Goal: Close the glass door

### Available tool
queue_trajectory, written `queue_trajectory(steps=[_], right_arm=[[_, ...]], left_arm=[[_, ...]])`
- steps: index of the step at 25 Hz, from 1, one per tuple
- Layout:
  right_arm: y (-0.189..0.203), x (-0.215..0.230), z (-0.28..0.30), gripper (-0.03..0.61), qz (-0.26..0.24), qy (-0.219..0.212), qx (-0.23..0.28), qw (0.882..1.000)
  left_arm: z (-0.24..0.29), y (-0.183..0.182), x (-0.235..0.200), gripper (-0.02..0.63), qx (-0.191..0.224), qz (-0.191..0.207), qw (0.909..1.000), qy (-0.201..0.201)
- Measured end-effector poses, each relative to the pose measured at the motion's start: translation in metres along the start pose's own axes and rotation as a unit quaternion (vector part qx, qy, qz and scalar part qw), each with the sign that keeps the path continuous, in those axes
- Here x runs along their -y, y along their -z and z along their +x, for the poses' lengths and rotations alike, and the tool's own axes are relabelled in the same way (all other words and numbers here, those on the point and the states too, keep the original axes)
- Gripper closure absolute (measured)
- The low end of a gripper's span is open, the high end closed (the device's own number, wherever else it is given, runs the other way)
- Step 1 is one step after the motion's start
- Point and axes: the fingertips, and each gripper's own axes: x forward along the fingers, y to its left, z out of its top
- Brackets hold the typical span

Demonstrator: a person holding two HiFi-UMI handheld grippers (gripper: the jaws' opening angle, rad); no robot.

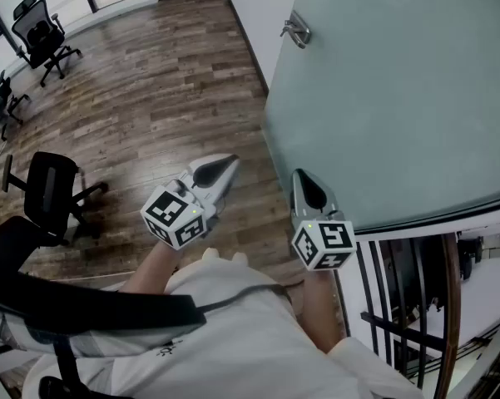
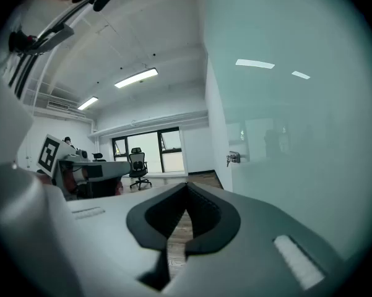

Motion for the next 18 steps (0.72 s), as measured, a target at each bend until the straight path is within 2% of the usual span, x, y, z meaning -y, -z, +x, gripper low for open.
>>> queue_trajectory(steps=[9,18], right_arm=[[-0.002,0.02,-0.002,0.57,-0.004,-0.014,-0.001,1.0],[0.015,0.036,-0.012,0.571,-0.006,-0.031,-0.014,0.999]], left_arm=[[0.021,0.001,0.009,0.609,0.002,0.005,0.9999,-0.009],[0.028,0.021,0.023,0.609,-0.012,-0.001,0.9996,-0.025]])
